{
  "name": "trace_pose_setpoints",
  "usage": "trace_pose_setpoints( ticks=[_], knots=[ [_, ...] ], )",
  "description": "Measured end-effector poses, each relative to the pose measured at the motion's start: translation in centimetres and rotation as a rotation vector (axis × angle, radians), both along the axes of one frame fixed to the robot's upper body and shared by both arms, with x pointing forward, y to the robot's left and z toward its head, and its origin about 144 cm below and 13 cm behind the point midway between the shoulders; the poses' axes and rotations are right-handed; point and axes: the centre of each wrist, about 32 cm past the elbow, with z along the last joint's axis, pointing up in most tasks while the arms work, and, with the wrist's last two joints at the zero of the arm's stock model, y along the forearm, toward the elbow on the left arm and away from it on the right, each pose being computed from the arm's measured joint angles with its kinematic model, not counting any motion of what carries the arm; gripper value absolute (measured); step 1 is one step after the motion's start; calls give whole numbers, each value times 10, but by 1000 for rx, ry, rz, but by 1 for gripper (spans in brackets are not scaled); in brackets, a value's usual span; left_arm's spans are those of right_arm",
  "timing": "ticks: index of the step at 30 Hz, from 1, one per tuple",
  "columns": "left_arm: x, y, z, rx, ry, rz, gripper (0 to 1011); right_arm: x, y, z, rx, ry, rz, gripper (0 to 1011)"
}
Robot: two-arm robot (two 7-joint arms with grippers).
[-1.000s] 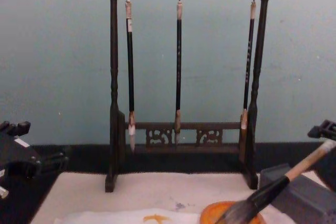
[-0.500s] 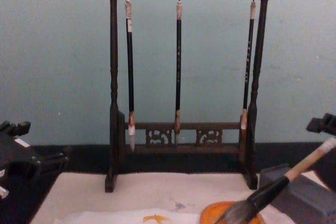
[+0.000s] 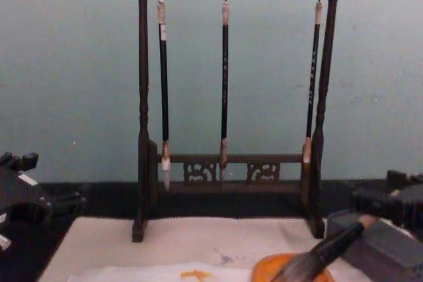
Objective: Pick up the brush from the inkstone, write on the paper, then place the brush back to its original position.
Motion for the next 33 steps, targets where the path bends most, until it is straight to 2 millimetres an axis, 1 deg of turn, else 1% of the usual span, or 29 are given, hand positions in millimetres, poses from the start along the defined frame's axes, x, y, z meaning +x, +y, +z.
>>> trace_pose_setpoints(
  ticks=[5, 12, 18, 33],
  knots=[
    [0, 0, 0, 0, 0, 0, 1010, 0, 6, -11, -156, -102, 4, 1000],
    [0, 0, 0, 0, 0, 0, 1010, 2, 12, -22, -264, -172, 3, 1000],
    [0, 0, 0, 0, 0, 0, 1010, 3, 14, -25, -300, -194, 0, 1000],
    [0, 0, 0, 0, 0, 0, 1010, 3, 14, -25, -295, -192, 0, 1000]
  ],
)
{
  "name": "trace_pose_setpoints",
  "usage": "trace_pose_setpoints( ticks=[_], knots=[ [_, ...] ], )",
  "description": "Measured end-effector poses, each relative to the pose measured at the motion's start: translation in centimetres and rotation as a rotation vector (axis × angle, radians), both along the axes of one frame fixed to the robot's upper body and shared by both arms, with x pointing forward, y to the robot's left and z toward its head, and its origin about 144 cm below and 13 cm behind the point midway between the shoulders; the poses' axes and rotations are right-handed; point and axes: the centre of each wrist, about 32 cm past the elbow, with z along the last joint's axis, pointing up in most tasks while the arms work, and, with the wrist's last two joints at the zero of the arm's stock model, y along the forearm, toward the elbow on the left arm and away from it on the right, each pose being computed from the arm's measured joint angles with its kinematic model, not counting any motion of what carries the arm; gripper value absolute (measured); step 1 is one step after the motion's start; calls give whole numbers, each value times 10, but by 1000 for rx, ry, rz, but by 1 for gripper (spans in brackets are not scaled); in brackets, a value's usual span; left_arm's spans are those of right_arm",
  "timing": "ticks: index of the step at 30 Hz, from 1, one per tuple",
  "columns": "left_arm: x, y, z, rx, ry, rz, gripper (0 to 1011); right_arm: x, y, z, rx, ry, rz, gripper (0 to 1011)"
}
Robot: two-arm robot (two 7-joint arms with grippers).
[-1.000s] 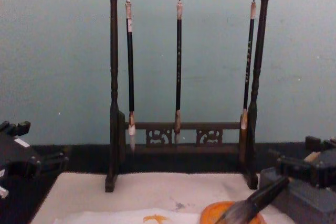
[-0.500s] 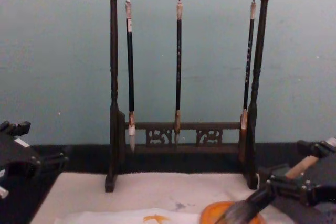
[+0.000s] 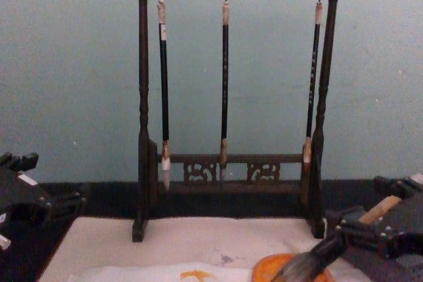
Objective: Pick up the brush from the inkstone, write on the paper, then place the brush back to its original position.
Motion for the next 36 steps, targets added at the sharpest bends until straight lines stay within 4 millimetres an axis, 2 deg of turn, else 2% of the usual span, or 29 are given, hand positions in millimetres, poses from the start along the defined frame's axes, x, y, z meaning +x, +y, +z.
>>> trace_pose_setpoints(
  ticks=[36],
  knots=[
    [0, 0, 0, 0, 0, 0, 1010, 0, 0, 0, 3, 3, 0, 1000]
  ],
)
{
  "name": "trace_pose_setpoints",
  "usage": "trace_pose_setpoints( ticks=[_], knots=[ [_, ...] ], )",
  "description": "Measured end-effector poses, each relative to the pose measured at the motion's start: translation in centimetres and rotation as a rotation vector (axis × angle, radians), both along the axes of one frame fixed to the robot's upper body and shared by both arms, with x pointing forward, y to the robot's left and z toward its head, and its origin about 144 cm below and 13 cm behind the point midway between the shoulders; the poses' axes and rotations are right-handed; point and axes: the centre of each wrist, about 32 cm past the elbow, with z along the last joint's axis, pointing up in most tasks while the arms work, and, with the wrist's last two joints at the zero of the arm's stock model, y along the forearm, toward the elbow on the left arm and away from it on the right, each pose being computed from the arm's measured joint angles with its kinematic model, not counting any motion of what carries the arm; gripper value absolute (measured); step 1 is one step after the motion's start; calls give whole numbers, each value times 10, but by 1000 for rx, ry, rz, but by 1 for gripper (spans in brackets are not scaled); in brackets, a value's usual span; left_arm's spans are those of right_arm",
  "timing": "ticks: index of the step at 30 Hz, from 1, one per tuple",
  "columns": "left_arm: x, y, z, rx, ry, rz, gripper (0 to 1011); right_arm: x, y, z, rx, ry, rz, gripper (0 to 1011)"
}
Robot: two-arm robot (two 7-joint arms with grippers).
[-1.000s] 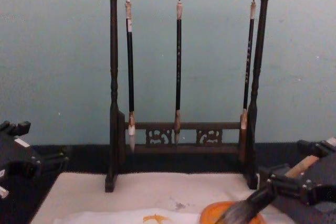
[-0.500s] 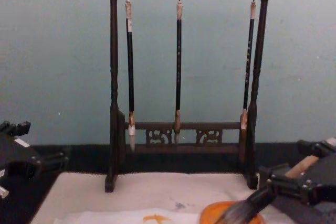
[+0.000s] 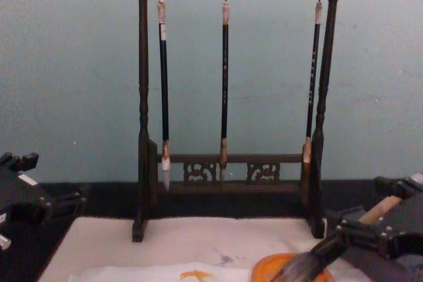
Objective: Pick up the brush from the inkstone, write on the paper, then place the brush back to its original position.
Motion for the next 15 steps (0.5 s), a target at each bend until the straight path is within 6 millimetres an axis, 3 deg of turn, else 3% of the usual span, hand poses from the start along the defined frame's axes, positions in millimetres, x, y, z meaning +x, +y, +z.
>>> trace_pose_setpoints(
  ticks=[15],
  knots=[
    [0, 0, 0, 0, 0, 0, 1010, 0, 0, 0, 0, 0, 0, 1000]
  ],
)
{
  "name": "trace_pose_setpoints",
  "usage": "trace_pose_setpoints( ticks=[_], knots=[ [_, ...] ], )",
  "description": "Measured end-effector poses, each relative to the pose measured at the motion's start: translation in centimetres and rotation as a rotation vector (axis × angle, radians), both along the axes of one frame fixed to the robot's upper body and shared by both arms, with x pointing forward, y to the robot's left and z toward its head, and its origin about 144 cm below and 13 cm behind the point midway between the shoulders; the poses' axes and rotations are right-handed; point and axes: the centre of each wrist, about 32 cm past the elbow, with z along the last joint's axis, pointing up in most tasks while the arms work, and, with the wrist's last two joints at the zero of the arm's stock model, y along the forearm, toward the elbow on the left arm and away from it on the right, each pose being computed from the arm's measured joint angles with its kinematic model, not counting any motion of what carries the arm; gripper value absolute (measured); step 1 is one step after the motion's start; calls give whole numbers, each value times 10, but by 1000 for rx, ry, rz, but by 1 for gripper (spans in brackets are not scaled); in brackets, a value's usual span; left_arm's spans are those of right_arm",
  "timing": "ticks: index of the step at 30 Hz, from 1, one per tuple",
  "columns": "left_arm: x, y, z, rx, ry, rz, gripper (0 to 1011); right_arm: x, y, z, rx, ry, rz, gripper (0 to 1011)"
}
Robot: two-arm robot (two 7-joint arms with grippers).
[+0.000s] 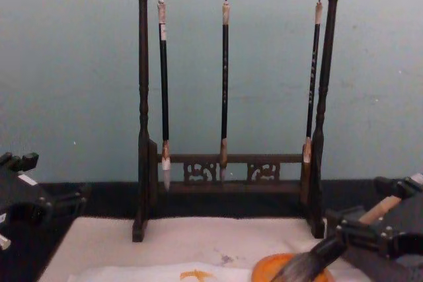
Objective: Pick up the brush from the inkstone, write on the paper, then place the brush back to its original position.
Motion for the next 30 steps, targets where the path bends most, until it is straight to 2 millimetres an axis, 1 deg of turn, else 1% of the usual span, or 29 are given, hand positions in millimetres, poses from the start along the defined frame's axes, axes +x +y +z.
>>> trace_pose_setpoints(
  ticks=[30],
  knots=[
    [0, 0, 0, 0, 0, 0, 1010, 0, 0, 0, 0, 0, 0, 1000]
  ],
)
